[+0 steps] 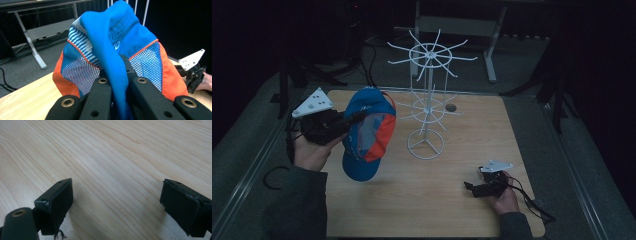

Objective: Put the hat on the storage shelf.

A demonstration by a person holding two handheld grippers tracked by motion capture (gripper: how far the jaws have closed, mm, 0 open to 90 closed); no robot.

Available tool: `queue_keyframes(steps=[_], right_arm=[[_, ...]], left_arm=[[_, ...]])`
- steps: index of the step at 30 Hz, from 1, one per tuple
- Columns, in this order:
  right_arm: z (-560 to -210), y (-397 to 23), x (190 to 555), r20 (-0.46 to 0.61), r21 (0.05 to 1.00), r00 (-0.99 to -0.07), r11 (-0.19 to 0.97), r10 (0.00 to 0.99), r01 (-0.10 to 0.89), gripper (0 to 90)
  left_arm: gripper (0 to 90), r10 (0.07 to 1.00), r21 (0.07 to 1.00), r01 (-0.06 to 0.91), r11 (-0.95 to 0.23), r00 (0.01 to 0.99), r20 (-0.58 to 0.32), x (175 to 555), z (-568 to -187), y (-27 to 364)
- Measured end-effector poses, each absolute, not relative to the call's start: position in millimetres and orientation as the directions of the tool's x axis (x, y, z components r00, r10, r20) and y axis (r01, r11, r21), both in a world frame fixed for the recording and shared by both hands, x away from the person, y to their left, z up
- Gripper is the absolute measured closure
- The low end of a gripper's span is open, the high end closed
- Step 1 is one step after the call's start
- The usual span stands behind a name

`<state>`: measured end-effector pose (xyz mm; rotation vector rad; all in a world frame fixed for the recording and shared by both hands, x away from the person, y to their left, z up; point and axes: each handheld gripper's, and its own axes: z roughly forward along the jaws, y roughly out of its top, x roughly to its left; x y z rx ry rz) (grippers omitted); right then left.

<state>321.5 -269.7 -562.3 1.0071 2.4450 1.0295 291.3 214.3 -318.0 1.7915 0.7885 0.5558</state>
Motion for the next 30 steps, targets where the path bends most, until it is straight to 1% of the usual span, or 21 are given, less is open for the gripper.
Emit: queue_keyframes(steps=[20,30], right_arm=[[-562.3,-269.7,321.5,-0.006,0.717,-0.708,0.497,0.706,0.489,11.2],[-562.3,-269.7,321.5,-0.006,0.717,-0.708,0.497,0.706,0.489,11.2]], left_arm=[[89.9,0.736,0.951,0.218,-0.219,0.677,0.015,290.9,-303.4,212.7],[90.0,0.734,0.955,0.219,-0.201,0.679,-0.001,294.4,-298.7,214.3]])
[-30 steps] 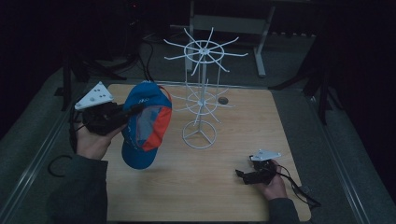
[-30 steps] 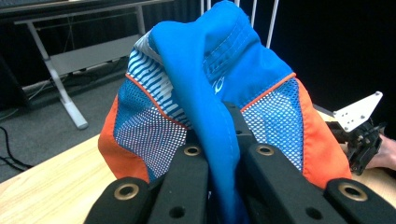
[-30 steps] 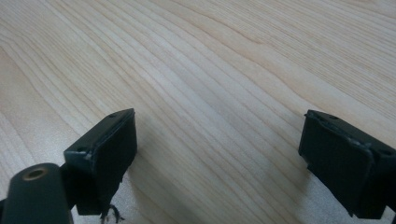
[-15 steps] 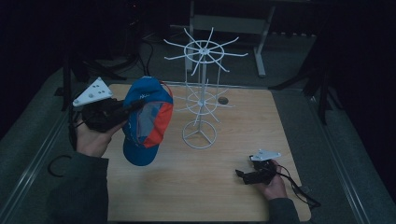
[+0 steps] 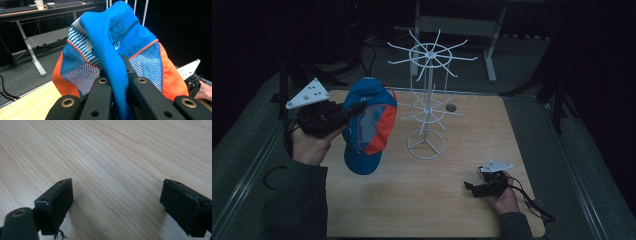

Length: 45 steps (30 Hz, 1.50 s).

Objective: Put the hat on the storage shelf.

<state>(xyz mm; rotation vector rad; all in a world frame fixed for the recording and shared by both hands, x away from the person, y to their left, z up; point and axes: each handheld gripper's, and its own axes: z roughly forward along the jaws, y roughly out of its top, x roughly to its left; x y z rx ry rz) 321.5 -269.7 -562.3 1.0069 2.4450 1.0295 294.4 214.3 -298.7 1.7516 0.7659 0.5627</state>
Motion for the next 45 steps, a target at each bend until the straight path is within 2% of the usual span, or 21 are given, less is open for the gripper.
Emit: queue_keyframes(steps=[45], right_arm=[[-562.3,-269.7,321.5,-0.006,0.717,-0.708,0.496,0.706,0.489,11.2]], left_arm=[[90.0,0.736,0.968,0.209,-0.14,0.676,-0.04,306.8,-285.0,223.2]])
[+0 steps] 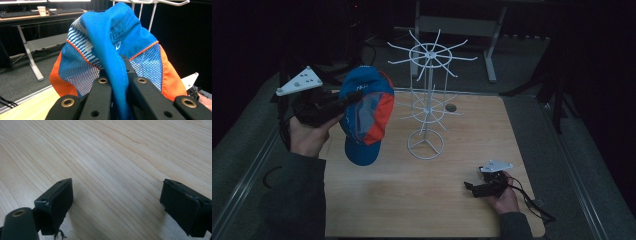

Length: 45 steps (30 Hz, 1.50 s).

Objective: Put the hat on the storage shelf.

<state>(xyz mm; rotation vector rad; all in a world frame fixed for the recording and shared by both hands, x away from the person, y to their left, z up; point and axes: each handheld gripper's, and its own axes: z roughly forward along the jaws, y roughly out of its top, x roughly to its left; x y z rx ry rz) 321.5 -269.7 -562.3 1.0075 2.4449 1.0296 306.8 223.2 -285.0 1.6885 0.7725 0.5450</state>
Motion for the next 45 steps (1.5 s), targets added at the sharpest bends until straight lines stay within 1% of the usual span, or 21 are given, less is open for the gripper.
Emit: queue_keyframes(steps=[20,45], right_arm=[[-562.3,-269.6,321.8,-0.007,0.717,-0.709,0.497,0.705,0.488,11.2],[-562.3,-269.7,322.0,-0.007,0.717,-0.71,0.498,0.704,0.488,11.2]], left_arm=[[90.0,0.744,0.972,0.188,-0.142,0.668,-0.021,308.9,-274.9,222.3],[90.0,0.749,0.98,0.162,-0.12,0.663,-0.018,309.8,-262.1,224.1]])
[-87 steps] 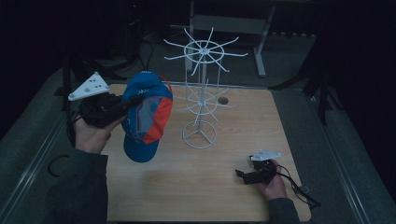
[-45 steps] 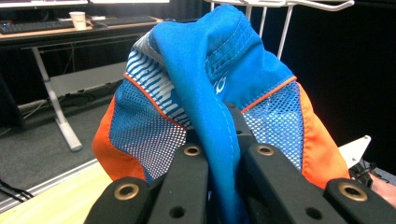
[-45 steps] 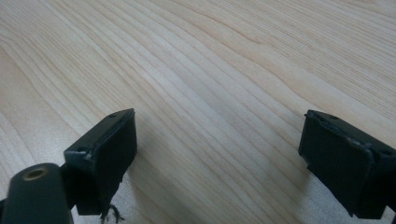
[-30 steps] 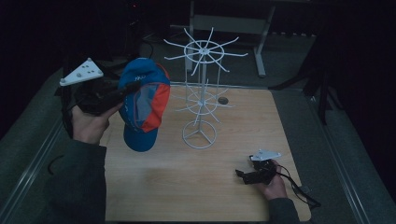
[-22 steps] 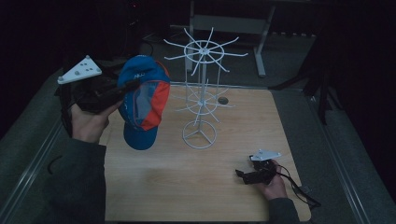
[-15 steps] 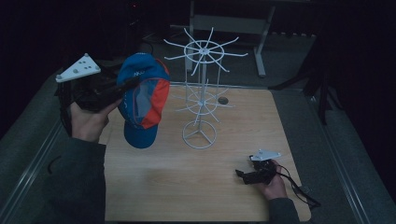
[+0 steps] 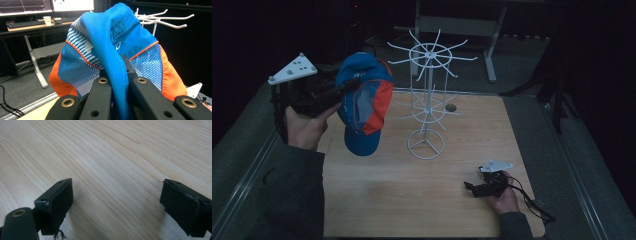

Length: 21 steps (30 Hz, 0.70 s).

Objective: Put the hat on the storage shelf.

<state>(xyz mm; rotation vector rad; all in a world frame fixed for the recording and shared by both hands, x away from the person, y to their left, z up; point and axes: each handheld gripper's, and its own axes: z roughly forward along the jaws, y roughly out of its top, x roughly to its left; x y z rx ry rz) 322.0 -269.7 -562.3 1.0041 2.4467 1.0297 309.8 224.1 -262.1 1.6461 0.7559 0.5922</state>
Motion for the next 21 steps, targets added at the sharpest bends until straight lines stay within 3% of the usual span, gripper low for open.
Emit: queue_keyframes(steps=[21], right_arm=[[-562.3,-269.6,322.0,-0.007,0.717,-0.71,0.498,0.705,0.488,11.3]], left_arm=[[90.0,0.75,0.987,0.143,-0.072,0.661,-0.041,309.4,-253.1,229.9]])
